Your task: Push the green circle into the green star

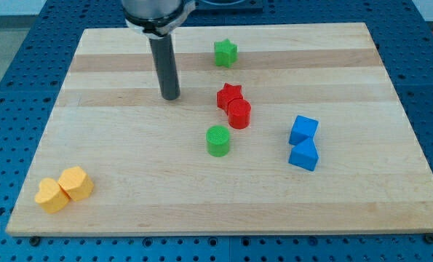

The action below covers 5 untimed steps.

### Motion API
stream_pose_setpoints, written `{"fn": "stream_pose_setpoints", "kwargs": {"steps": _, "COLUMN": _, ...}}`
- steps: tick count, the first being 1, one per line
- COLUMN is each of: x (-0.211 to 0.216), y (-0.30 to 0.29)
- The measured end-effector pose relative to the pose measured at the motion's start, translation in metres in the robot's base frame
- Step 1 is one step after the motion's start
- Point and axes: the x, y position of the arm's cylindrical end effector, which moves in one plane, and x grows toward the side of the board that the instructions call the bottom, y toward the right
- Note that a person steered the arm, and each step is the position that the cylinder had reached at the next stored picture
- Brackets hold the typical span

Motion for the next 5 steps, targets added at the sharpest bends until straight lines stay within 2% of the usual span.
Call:
{"fn": "stream_pose_setpoints", "kwargs": {"steps": 1, "x": 0.052, "y": -0.016}}
{"fn": "stream_pose_setpoints", "kwargs": {"steps": 2, "x": 0.154, "y": -0.016}}
{"fn": "stream_pose_setpoints", "kwargs": {"steps": 3, "x": 0.232, "y": 0.012}}
{"fn": "stream_pose_setpoints", "kwargs": {"steps": 4, "x": 0.225, "y": 0.125}}
{"fn": "stream_pose_setpoints", "kwargs": {"steps": 5, "x": 0.198, "y": 0.189}}
